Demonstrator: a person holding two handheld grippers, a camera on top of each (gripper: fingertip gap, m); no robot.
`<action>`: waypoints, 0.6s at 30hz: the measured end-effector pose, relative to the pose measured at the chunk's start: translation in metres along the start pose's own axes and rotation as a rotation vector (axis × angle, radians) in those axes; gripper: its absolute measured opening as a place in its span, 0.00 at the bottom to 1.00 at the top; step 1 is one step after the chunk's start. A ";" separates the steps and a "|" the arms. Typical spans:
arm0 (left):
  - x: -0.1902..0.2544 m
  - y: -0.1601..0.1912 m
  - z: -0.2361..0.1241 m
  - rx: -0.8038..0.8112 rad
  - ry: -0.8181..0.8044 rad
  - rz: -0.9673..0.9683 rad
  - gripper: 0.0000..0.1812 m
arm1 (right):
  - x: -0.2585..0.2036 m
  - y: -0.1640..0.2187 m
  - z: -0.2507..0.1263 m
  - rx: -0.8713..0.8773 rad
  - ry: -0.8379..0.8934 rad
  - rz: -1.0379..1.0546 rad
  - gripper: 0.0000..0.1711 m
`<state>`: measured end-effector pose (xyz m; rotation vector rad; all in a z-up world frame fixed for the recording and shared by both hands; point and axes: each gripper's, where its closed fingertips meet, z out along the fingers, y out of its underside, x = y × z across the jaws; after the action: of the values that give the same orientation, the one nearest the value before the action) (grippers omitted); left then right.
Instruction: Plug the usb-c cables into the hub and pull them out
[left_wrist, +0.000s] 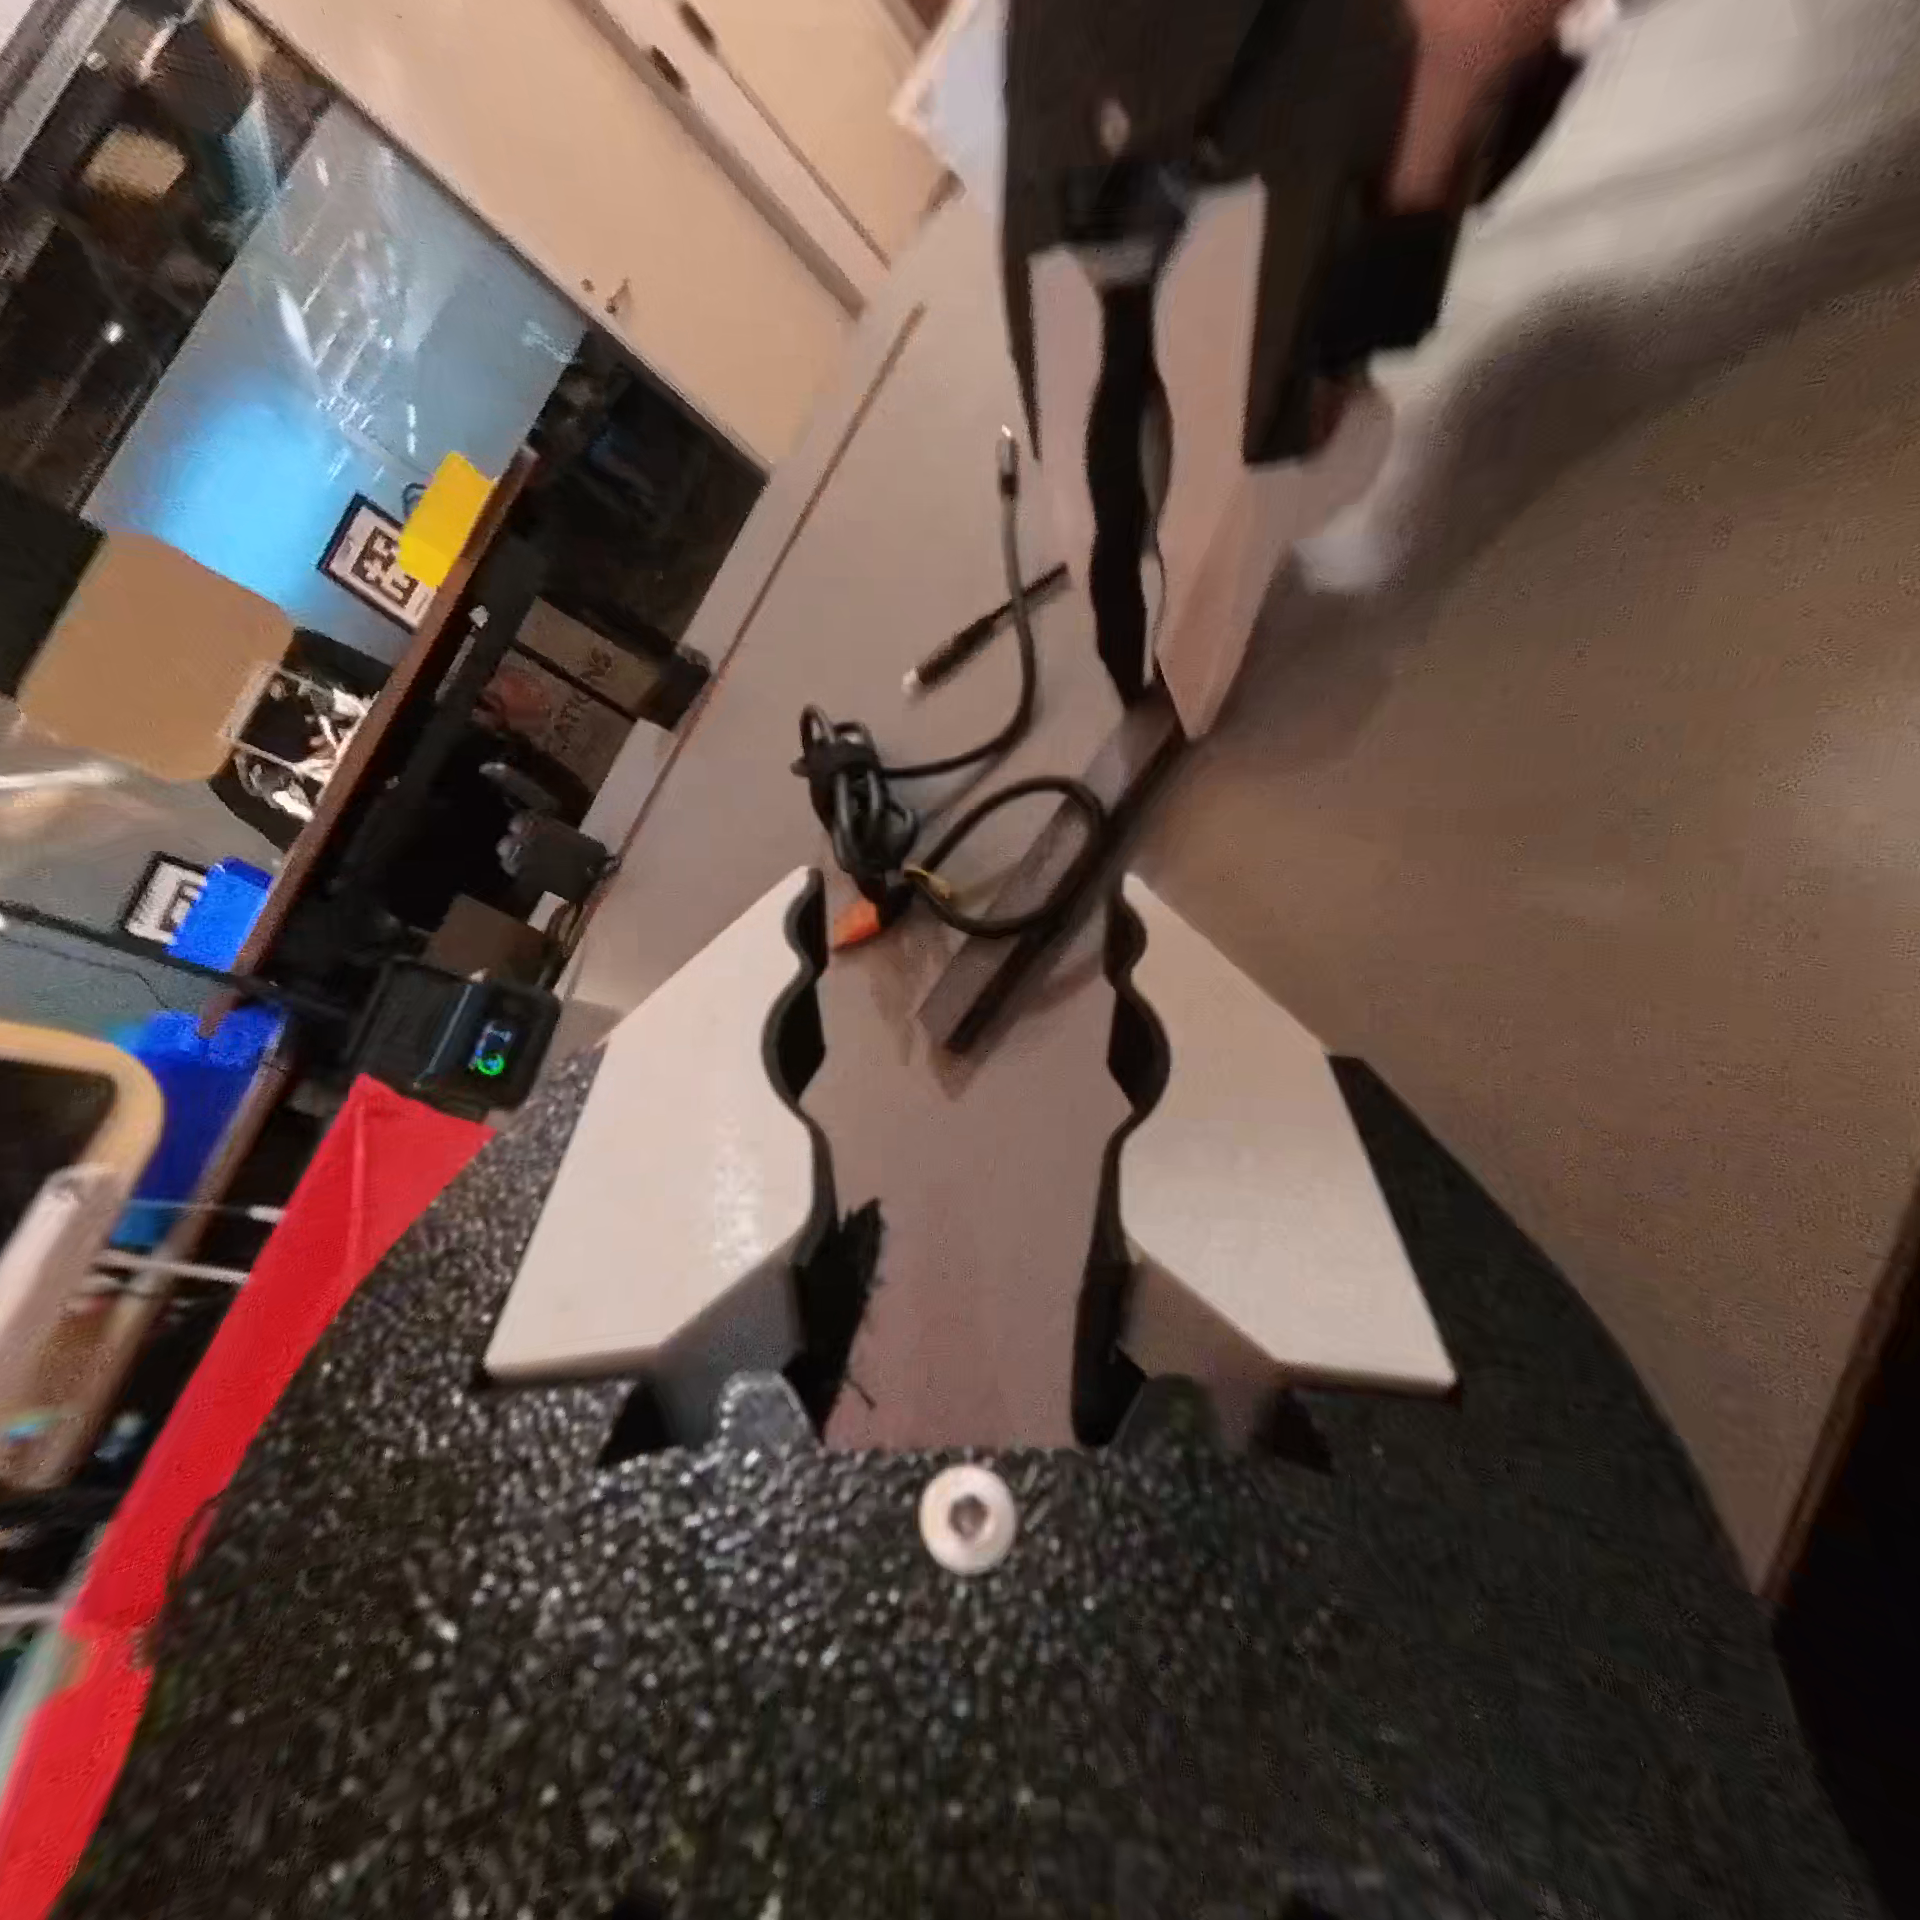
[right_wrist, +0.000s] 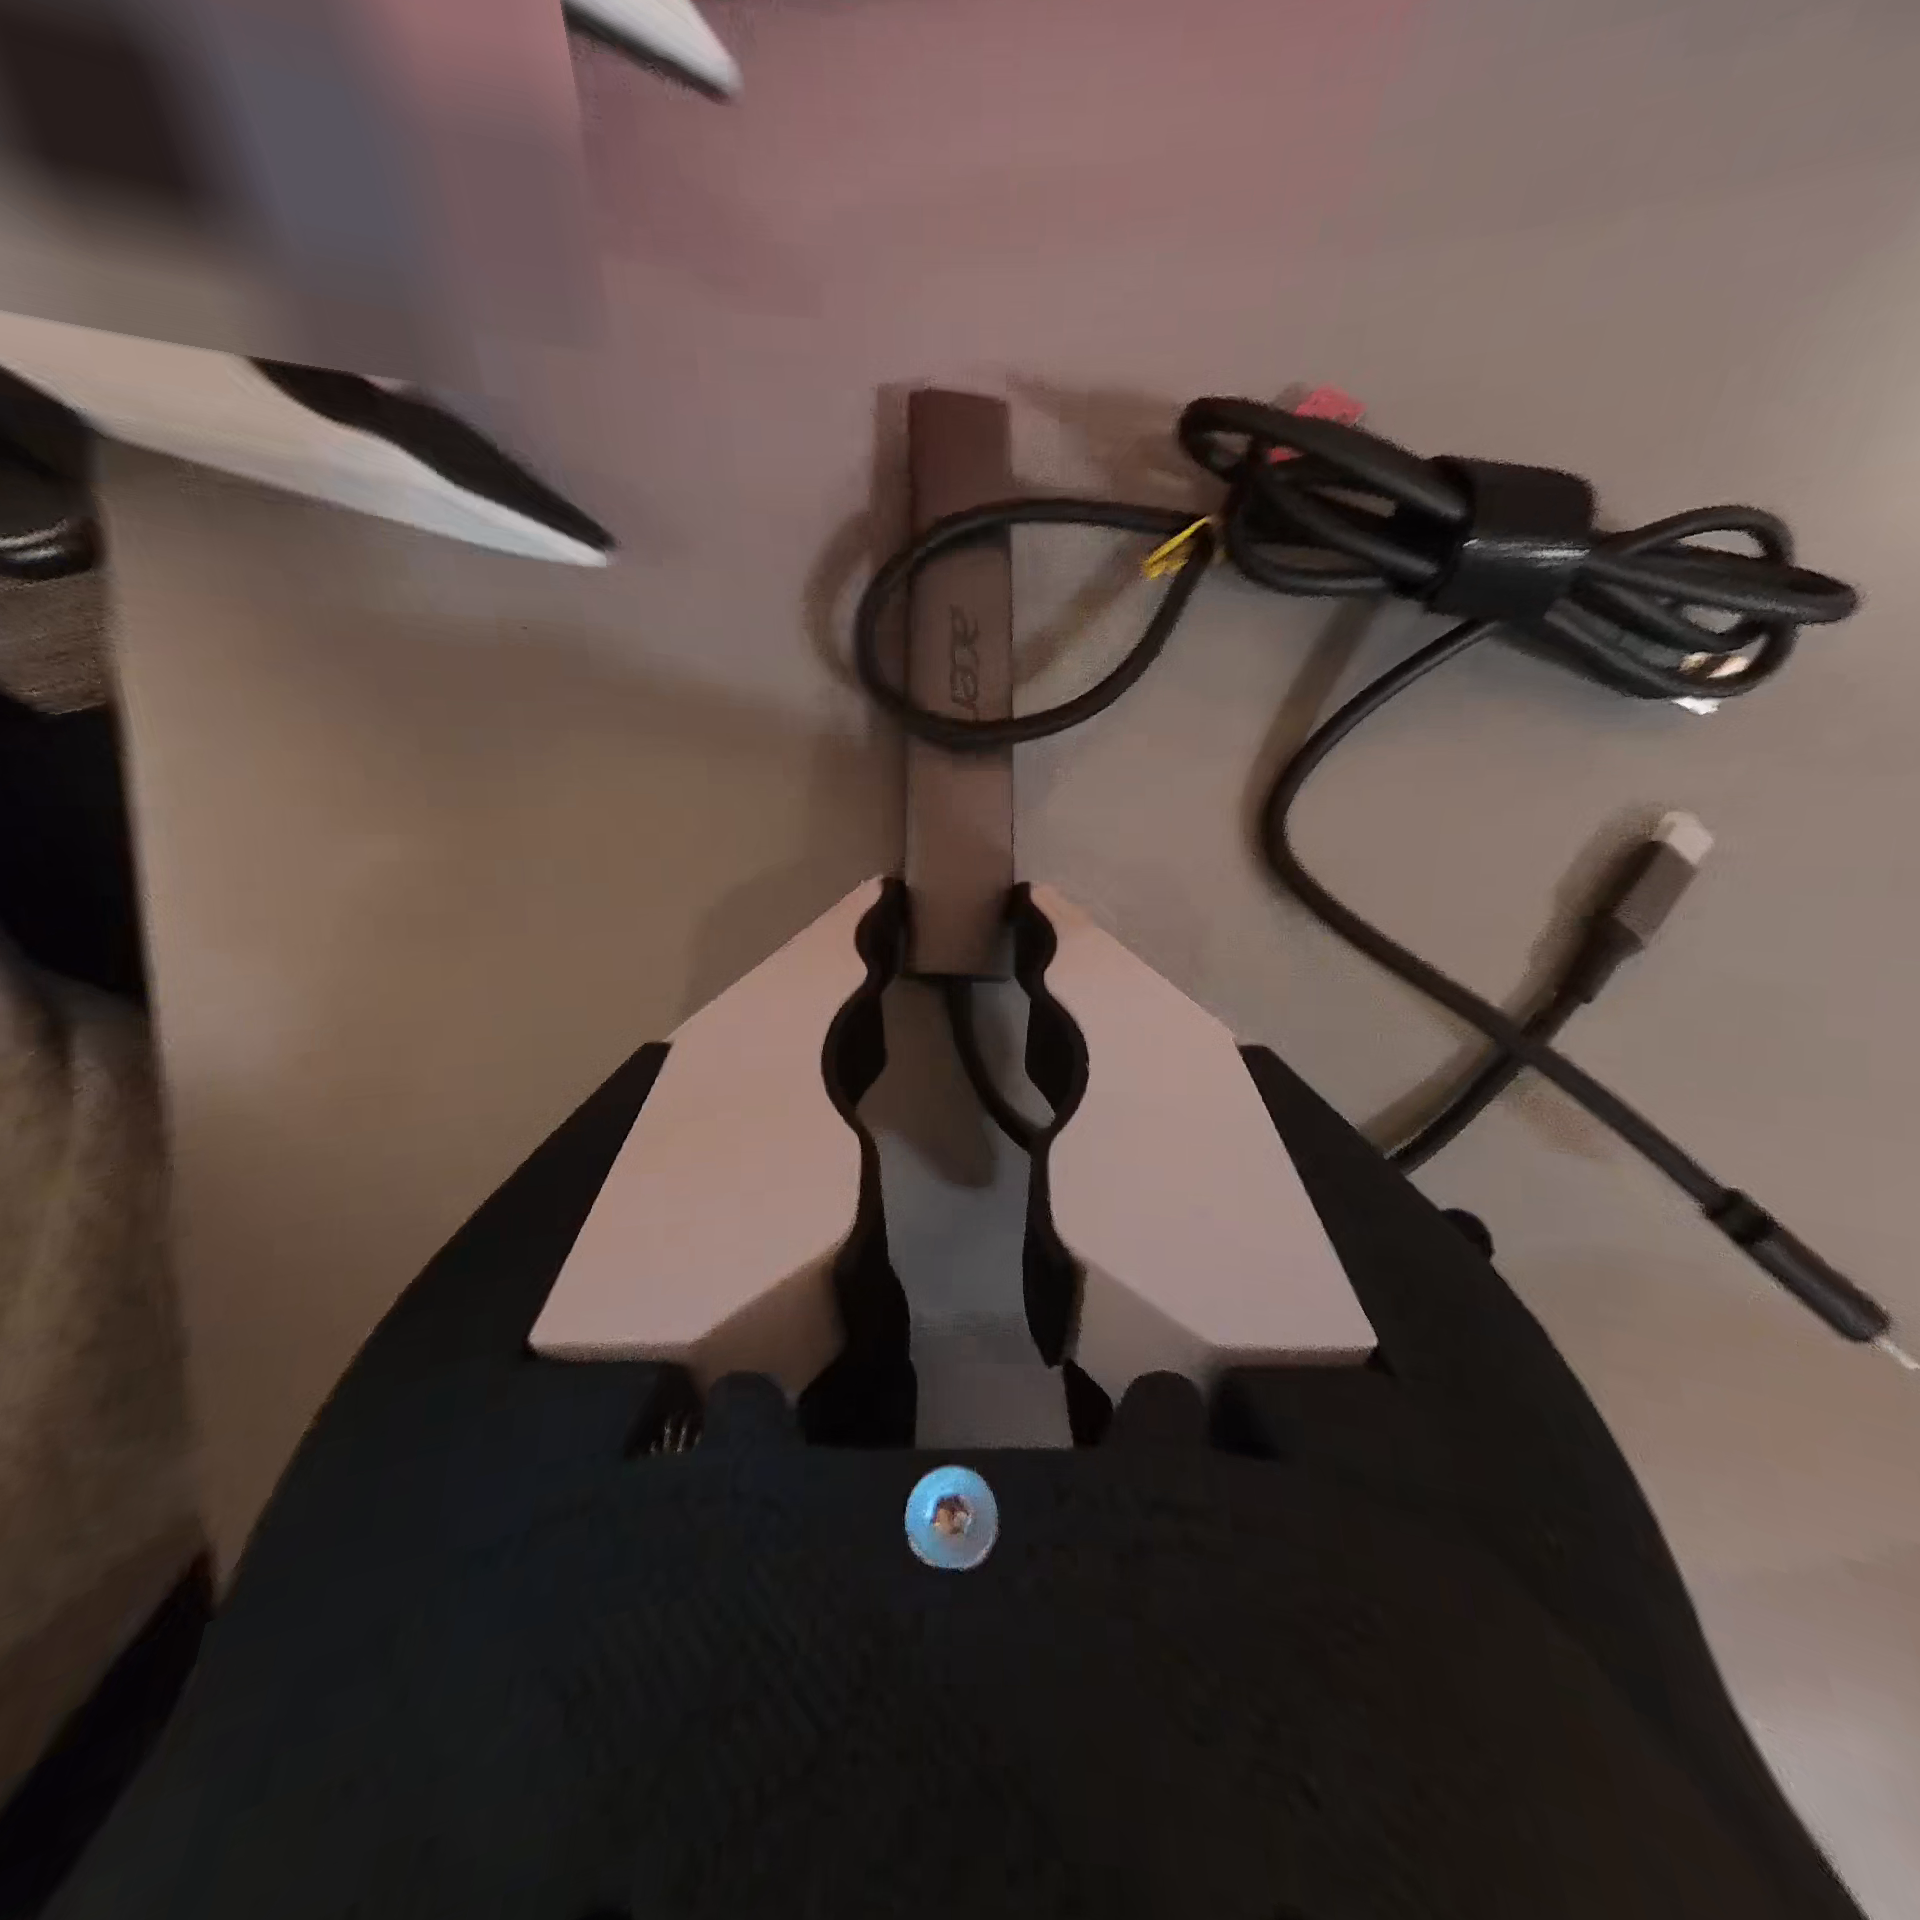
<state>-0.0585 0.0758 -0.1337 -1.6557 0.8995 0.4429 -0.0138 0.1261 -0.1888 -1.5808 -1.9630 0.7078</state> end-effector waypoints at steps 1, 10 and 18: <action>0.008 0.006 0.003 -0.044 0.017 0.089 0.30 | -0.007 0.002 -0.003 -0.009 -0.038 0.006 0.11; 0.030 0.023 0.012 -0.107 0.022 0.510 0.15 | -0.048 -0.006 -0.036 0.084 -0.291 0.108 0.11; 0.031 0.016 0.017 -0.187 0.064 0.408 0.04 | -0.048 -0.026 -0.048 0.196 -0.105 -0.119 0.31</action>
<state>-0.0477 0.0810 -0.1708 -1.6607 1.2827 0.7746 0.0089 0.0775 -0.1392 -1.3238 -1.9765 0.9197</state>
